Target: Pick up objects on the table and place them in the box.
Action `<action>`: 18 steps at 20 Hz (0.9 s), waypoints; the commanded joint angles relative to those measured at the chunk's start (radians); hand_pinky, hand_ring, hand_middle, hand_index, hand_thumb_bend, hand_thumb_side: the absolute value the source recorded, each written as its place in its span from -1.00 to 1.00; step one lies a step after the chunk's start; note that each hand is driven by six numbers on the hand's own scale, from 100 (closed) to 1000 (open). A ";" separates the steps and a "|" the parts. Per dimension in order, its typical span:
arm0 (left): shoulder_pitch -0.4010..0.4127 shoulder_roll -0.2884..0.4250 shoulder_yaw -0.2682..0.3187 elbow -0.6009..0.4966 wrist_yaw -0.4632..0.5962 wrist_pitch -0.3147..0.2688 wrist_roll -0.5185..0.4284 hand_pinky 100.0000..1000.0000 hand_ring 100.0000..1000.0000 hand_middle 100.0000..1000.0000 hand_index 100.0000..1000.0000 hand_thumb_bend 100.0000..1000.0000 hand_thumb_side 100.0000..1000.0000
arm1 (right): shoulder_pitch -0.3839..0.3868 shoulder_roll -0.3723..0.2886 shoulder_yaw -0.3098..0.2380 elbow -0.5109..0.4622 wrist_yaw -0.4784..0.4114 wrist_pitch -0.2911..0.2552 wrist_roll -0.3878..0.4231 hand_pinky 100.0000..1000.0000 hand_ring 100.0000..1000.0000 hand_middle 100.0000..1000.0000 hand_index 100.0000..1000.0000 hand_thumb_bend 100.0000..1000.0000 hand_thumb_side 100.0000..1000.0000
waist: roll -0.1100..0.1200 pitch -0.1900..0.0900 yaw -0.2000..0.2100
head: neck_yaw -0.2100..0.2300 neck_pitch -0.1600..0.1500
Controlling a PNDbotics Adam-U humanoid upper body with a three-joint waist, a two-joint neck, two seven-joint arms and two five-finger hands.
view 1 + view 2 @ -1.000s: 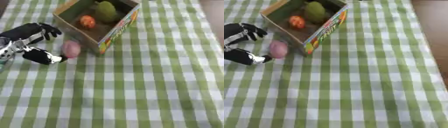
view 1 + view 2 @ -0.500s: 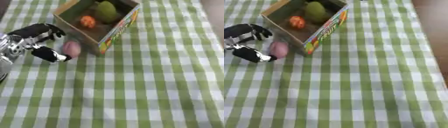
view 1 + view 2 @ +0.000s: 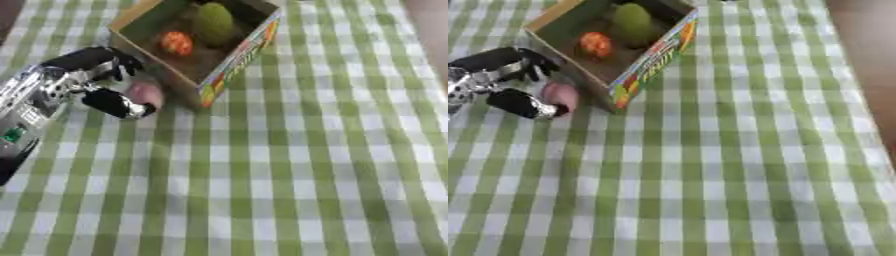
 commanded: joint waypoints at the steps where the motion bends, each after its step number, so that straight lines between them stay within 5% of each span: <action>1: -0.024 0.003 0.004 0.013 0.002 -0.007 -0.003 0.32 0.33 0.36 0.69 -0.17 -0.14 | -0.008 -0.017 -0.009 -0.016 -0.005 0.002 0.001 0.49 0.65 -0.02 0.67 -1.00 -0.06 | 0.000 -0.024 -0.002 | 0.004 -0.002; 15: -0.027 -0.015 0.006 0.026 0.023 0.017 0.062 0.18 0.15 0.17 0.29 -1.00 -0.72 | -0.008 -0.015 -0.009 -0.016 -0.006 0.003 0.001 0.49 0.65 -0.02 0.67 -1.00 -0.06 | -0.002 -0.026 0.003 | 0.007 -0.002; 18: -0.021 -0.003 0.008 0.001 0.011 0.013 0.083 0.16 0.12 0.15 0.26 -1.00 -0.93 | -0.007 -0.018 -0.010 -0.016 -0.005 0.003 0.000 0.49 0.64 -0.02 0.67 -1.00 -0.06 | -0.001 -0.029 0.006 | 0.005 0.000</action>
